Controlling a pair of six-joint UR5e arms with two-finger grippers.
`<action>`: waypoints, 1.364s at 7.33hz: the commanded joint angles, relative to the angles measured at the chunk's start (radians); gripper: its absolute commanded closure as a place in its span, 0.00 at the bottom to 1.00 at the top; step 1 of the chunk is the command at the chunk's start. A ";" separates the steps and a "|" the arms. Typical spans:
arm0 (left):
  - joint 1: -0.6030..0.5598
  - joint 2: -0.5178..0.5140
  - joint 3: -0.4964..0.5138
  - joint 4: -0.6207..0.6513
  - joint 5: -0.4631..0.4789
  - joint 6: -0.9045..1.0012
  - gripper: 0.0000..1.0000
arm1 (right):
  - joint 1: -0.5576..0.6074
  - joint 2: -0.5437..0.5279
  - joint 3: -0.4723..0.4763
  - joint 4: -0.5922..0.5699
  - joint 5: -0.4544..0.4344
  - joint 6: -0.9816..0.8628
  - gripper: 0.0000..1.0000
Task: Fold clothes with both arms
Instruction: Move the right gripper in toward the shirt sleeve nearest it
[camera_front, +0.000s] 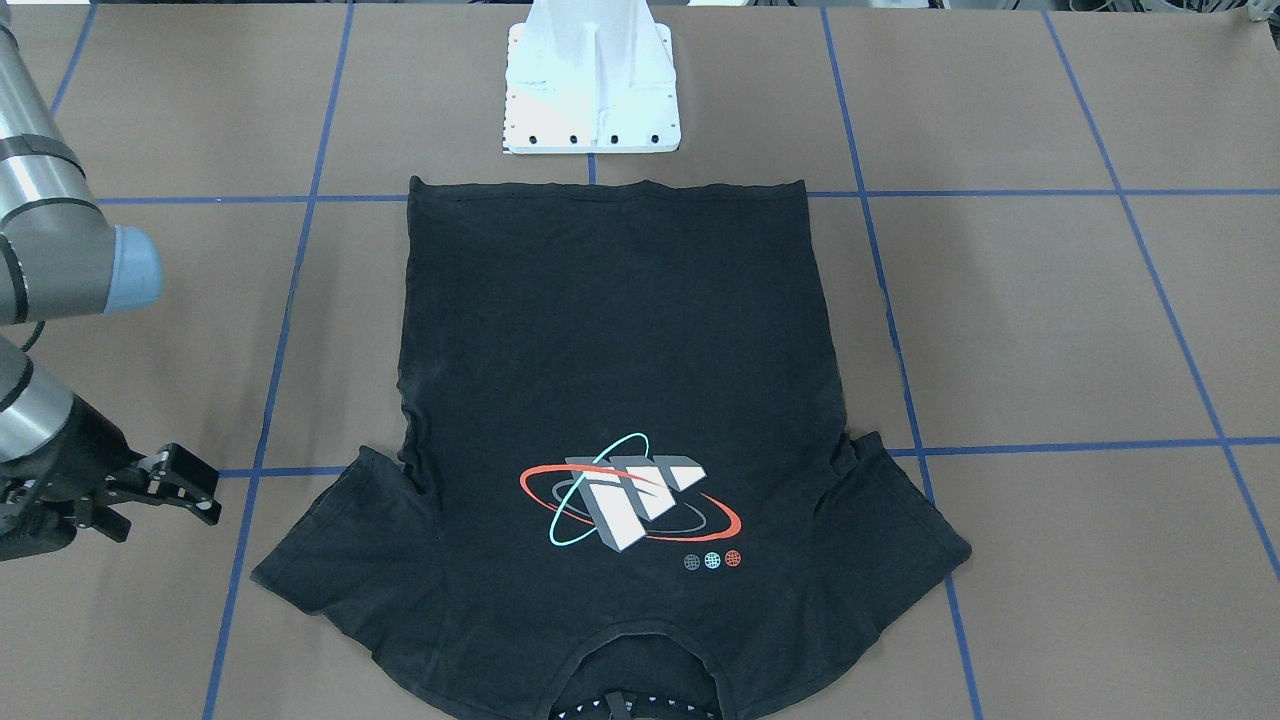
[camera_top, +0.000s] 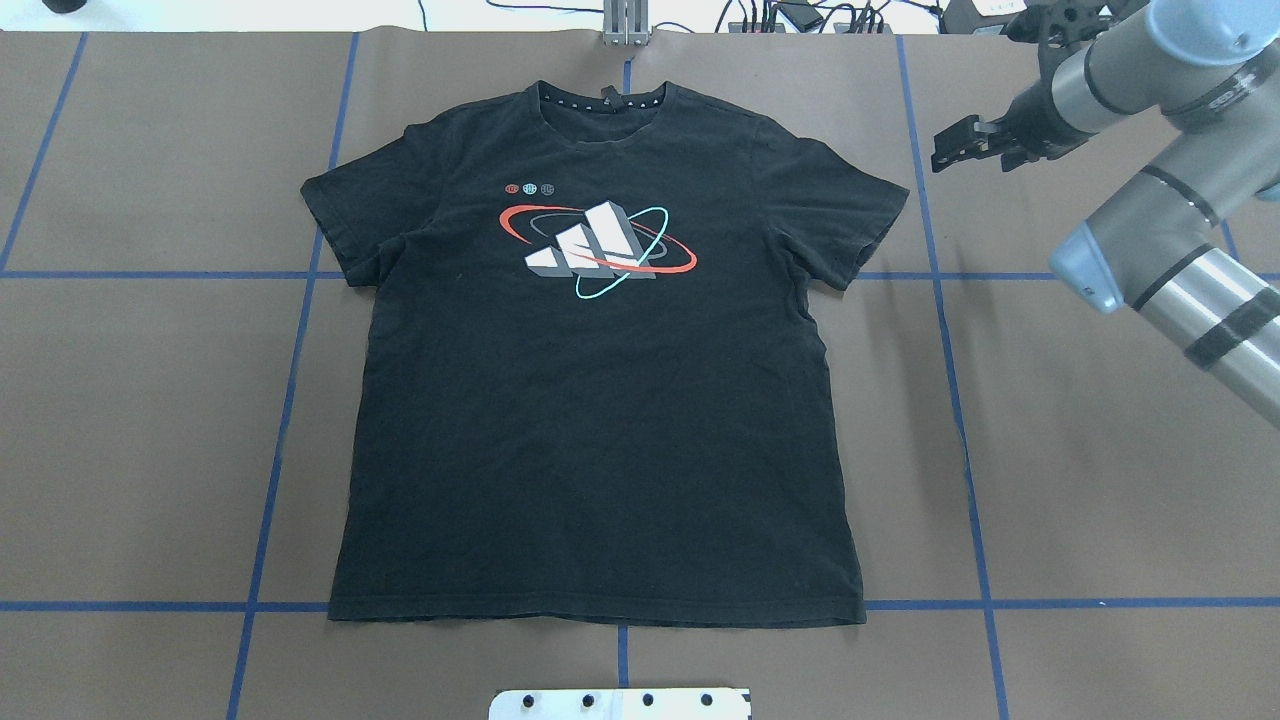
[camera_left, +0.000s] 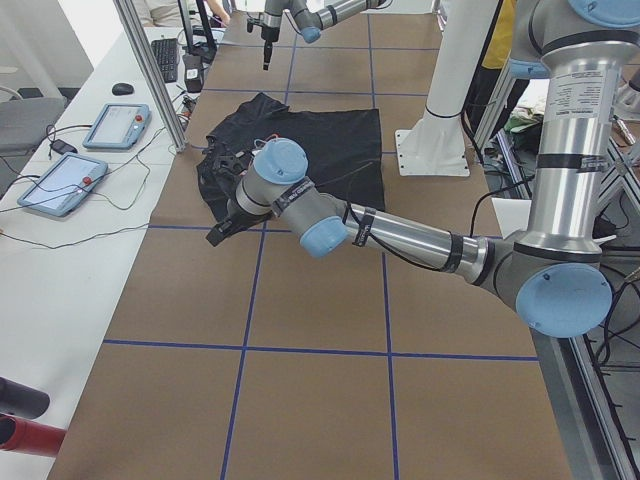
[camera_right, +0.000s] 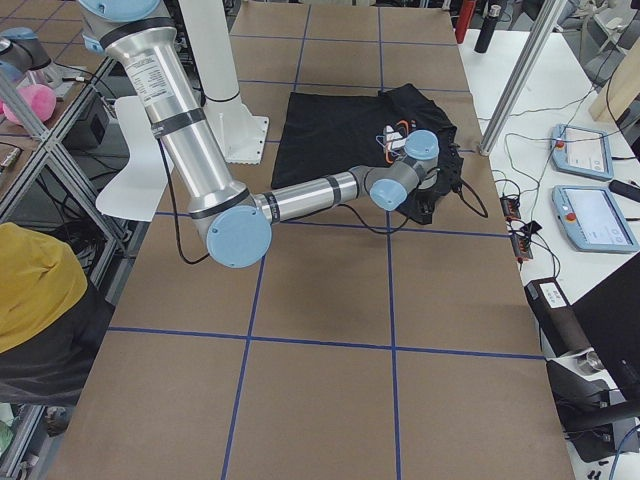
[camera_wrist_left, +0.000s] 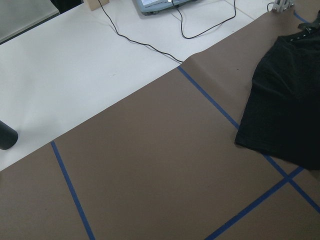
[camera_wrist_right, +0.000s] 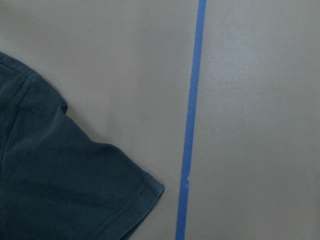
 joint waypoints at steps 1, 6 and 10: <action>0.007 0.000 0.000 -0.002 0.000 -0.001 0.00 | -0.071 0.048 -0.085 0.081 -0.087 0.121 0.07; 0.008 0.005 0.000 -0.002 0.000 0.001 0.00 | -0.110 0.153 -0.284 0.191 -0.164 0.147 0.16; 0.008 0.005 0.008 -0.002 0.000 0.001 0.00 | -0.111 0.126 -0.275 0.207 -0.186 0.155 0.34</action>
